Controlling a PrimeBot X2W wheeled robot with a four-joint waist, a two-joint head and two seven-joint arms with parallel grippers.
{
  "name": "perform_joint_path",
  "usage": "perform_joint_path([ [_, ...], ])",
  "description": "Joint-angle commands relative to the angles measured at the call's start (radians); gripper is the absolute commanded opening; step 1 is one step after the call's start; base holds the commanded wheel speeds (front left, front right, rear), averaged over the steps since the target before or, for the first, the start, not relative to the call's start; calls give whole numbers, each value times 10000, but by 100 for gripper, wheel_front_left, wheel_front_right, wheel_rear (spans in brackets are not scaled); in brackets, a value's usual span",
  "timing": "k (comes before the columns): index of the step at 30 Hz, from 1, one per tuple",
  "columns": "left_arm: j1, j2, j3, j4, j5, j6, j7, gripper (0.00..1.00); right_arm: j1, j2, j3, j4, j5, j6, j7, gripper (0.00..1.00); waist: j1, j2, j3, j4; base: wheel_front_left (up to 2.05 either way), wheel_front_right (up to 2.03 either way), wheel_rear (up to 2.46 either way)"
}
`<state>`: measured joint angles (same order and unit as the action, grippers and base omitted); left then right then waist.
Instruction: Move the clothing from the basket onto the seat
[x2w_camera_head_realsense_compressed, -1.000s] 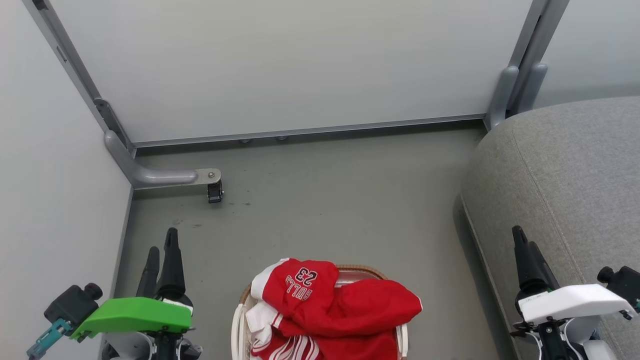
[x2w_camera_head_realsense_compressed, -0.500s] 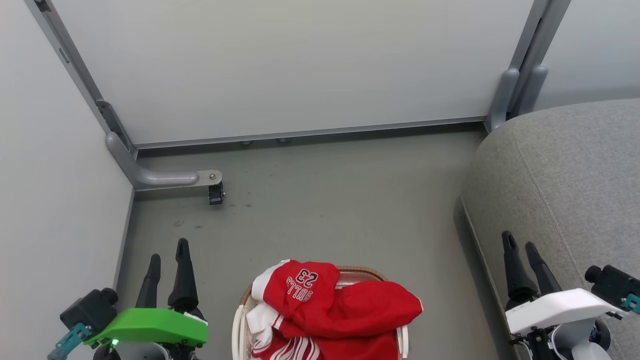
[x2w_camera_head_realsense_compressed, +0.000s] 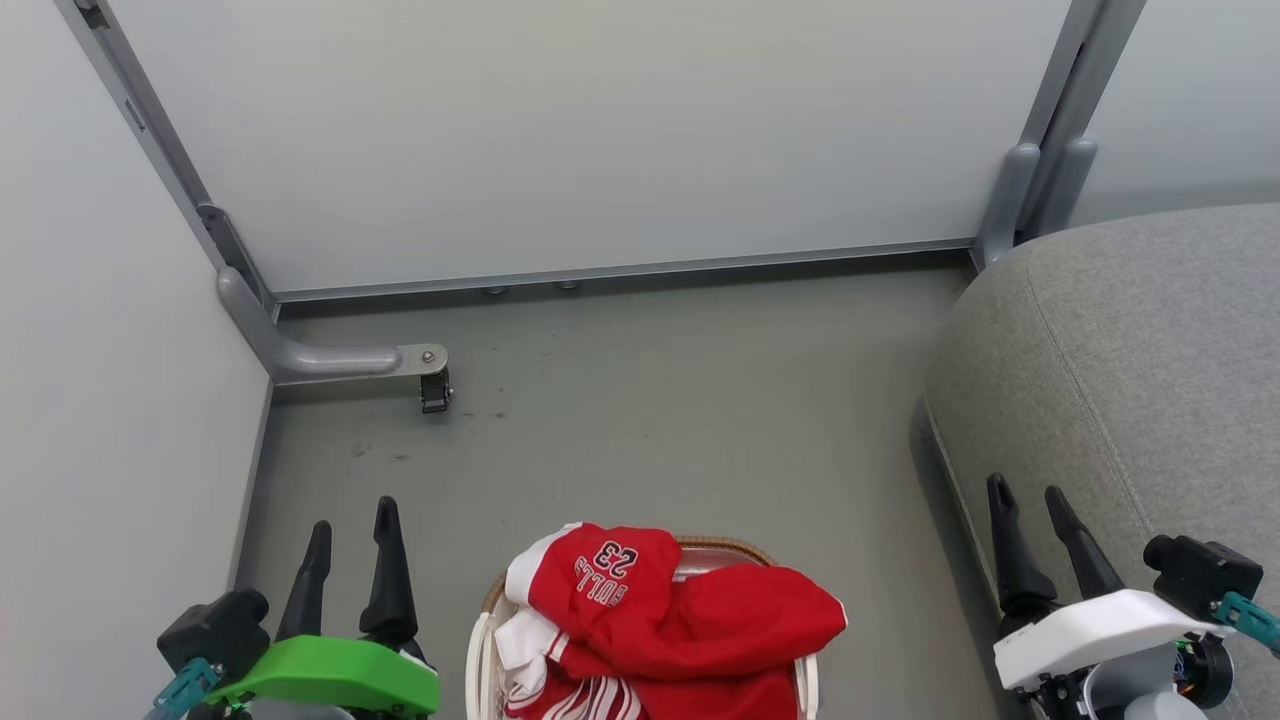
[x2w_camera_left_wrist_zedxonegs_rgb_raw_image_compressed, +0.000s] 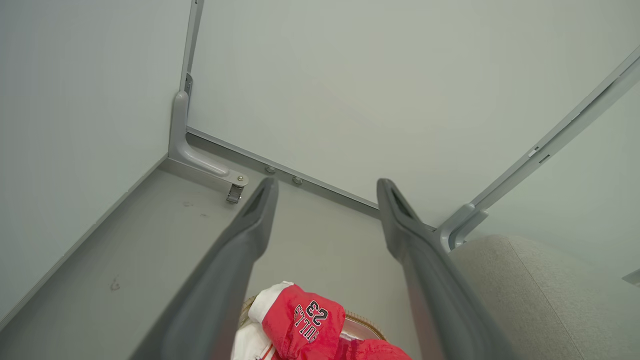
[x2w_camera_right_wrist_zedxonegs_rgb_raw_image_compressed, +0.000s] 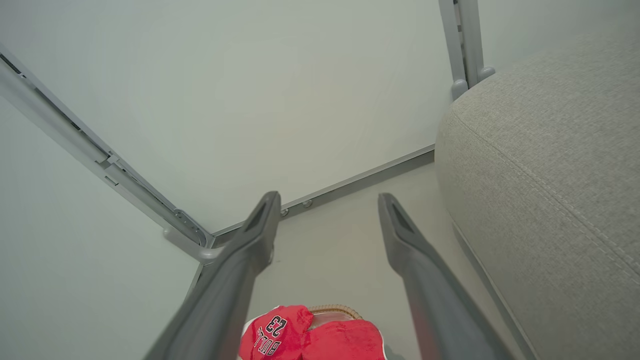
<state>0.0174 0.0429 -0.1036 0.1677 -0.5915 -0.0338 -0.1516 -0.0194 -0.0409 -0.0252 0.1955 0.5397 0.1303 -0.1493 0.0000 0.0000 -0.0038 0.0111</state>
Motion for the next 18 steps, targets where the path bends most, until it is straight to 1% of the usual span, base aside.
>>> perform_joint_path([
  [1, 61, 74, -60, -66, 341, 65, -87, 100, 40, -69, 25, -58, -329, 4, -110, 100, 0, 0, -5, 7, 0, 0, 0],
  [18, 199, 88, -324, 90, 1698, 216, -473, 100, 126, -87, 167, -20, -1910, 4, -497, 100, 0, 0, -24, 71, 0, 0, 0],
])
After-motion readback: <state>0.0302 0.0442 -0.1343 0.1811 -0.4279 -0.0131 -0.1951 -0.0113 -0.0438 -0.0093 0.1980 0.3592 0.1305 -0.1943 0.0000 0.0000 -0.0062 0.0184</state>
